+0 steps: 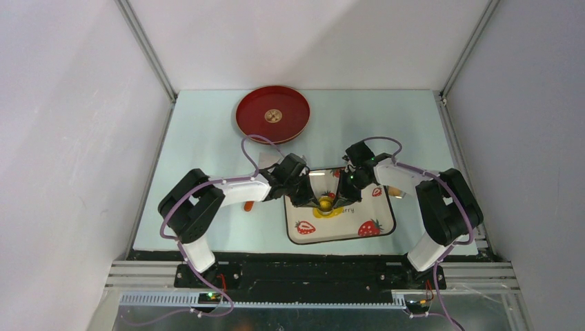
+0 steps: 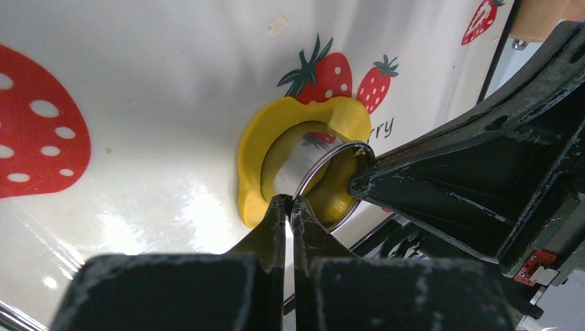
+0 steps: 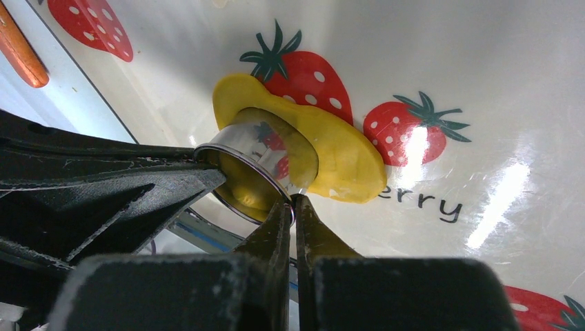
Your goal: Roll out the dumpling wrappers from the dough
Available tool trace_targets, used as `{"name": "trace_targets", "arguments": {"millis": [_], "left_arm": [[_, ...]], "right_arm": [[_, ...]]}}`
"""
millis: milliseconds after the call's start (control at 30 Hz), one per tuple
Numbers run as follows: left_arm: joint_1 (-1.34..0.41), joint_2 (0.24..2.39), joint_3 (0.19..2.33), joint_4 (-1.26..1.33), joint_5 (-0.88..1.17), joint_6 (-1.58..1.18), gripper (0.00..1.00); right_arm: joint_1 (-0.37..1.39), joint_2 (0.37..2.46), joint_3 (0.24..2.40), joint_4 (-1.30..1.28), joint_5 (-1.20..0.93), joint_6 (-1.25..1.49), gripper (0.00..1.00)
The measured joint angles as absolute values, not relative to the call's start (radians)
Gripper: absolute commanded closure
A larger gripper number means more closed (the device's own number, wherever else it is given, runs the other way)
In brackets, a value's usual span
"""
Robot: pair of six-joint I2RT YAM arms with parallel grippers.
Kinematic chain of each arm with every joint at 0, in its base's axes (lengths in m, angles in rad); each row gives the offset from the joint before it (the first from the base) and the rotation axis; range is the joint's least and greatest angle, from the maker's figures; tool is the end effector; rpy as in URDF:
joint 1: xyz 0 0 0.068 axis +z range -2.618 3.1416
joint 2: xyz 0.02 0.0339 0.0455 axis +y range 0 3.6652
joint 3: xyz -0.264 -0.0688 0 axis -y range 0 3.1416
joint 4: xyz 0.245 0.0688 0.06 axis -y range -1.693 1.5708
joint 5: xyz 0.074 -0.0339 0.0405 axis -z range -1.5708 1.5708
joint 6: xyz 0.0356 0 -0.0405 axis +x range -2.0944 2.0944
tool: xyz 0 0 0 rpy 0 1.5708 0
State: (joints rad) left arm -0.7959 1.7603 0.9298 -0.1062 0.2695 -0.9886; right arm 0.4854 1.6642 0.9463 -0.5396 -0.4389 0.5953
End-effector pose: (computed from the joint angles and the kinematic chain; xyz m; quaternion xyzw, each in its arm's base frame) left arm 0.2335 -0.2520 0.1451 -0.0489 0.9412 -0.3206 0.0945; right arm 0.2595 0.1540 0.1593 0.0190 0.9645 0.2627 0.0200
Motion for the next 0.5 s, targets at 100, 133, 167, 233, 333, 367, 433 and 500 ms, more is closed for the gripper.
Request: {"name": "trace_targets", "arguments": {"millis": [100,133,167,233,333,367,433,500], "left_arm": [[-0.796,1.760,0.929,-0.105,0.269,-0.992,1.00],[-0.796,1.760,0.929,-0.105,0.269,-0.994,1.00],[-0.796,1.760,0.928,-0.105,0.269,-0.994,1.00],[-0.796,1.760,0.928,-0.105,0.269,-0.995,1.00],[-0.796,1.760,0.928,-0.105,0.269,-0.995,1.00],[-0.796,1.760,0.928,-0.105,0.269,-0.995,1.00],[-0.796,1.760,0.928,-0.105,0.269,-0.995,1.00],[-0.796,1.760,0.928,-0.105,0.269,-0.995,1.00]], "right_arm": [[0.485,1.657,0.935,-0.526,-0.440,0.600,1.00],[0.485,1.655,0.932,-0.522,-0.440,0.602,1.00],[0.485,1.653,0.929,-0.518,-0.440,0.603,1.00],[0.485,1.649,0.924,-0.511,-0.440,0.604,1.00],[0.485,1.646,0.920,-0.506,-0.440,0.608,1.00],[0.485,1.645,0.918,-0.504,-0.440,0.610,1.00],[0.485,1.645,0.918,-0.503,-0.440,0.610,1.00],[0.485,1.645,0.918,-0.503,-0.440,0.610,1.00]]}}
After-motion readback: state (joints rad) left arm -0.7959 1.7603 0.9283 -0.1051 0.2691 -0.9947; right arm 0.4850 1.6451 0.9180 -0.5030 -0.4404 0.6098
